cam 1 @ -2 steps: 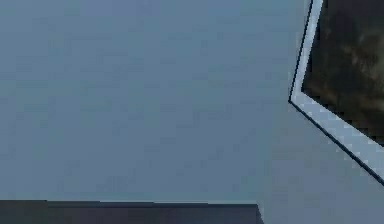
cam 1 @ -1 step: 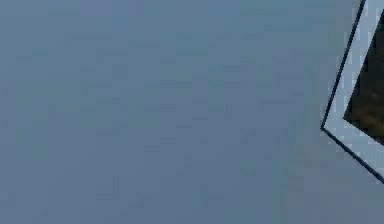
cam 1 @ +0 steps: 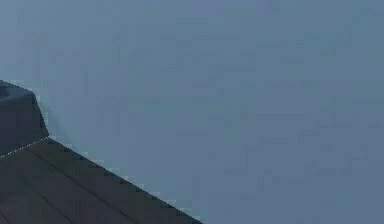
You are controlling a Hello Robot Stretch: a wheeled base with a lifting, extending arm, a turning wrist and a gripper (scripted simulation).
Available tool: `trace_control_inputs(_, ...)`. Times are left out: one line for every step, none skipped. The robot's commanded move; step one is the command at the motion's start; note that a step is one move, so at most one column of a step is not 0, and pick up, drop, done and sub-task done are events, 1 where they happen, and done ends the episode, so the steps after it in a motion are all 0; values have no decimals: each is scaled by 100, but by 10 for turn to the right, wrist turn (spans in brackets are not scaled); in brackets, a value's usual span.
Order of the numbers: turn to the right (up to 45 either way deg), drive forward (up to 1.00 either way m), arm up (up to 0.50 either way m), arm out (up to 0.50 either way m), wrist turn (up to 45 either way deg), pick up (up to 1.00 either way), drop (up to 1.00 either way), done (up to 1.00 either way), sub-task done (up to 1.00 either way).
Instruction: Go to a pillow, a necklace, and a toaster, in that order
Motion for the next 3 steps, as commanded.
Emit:
trace_control_inputs(0, 55, 0, 0, 0, 0, 0, 0, 0)
trace_control_inputs(-450, 0, 0, 0, 0, 0, 0, 0, 0)
trace_control_inputs(-120, 0, 0, 0, 0, 0, 0, 0, 0)
